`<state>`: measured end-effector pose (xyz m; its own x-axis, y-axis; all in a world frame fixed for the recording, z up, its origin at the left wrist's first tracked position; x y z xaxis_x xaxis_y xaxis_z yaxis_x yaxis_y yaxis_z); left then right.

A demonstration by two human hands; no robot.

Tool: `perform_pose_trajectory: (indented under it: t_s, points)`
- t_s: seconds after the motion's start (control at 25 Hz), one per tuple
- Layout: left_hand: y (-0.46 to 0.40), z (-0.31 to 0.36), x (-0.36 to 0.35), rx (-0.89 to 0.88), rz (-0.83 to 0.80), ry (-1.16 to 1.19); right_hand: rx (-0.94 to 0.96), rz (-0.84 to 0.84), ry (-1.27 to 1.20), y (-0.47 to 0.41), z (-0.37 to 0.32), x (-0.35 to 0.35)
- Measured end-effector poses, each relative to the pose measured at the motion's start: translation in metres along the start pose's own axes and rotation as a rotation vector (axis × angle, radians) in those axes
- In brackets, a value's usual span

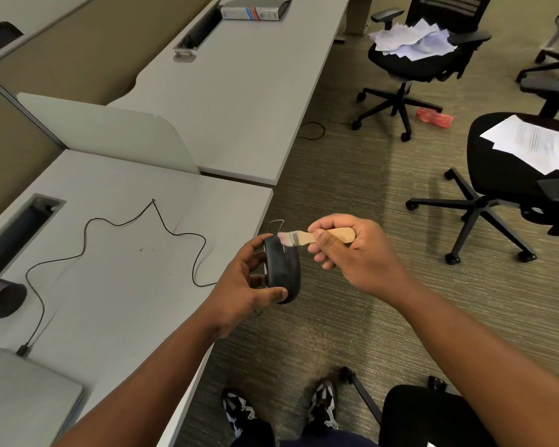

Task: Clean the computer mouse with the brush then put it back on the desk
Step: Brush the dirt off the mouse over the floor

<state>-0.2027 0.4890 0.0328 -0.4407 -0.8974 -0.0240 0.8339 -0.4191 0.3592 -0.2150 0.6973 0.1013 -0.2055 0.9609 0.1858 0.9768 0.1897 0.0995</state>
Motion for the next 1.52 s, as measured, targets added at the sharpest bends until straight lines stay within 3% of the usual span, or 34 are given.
perform_pose_trajectory:
  t_s: [0.12,0.32,0.48,0.72,1.0,1.28,1.52]
  points:
    - [0.000,-0.001,0.000,-0.002,0.031,-0.047,-0.043,-0.036,0.095,0.003,-0.002,-0.002]
    - [0.001,0.004,-0.003,-0.026,0.044,-0.165,0.040,0.063,0.116,0.002,-0.018,-0.003]
    - [0.000,0.005,-0.001,-0.030,0.081,-0.191,0.002,-0.015,0.230,0.003,-0.013,-0.014]
    - [0.005,0.003,-0.002,-0.032,0.082,-0.242,0.037,0.059,0.174,0.000,-0.021,-0.008]
    - [0.007,0.002,0.000,-0.042,0.115,-0.193,-0.057,-0.081,0.267,0.007,-0.008,-0.019]
    - [0.010,0.005,-0.002,-0.046,0.093,-0.187,0.030,0.074,0.128,0.000,-0.017,-0.006]
    - [0.010,0.000,0.002,-0.046,0.081,-0.120,-0.089,-0.051,0.049,0.001,0.002,-0.008]
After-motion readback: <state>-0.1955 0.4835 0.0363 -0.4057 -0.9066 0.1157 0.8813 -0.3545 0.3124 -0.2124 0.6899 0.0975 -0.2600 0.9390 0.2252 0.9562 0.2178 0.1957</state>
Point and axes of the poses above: each hand's wrist, its own y-axis away from the middle knuckle, its own x-axis out of the back of the hand, z = x × y, the point moved 7 cm from there along -y, towards the middle knuckle, and after that the axes turned 5 degrees about -z, right-handed, at the moved point
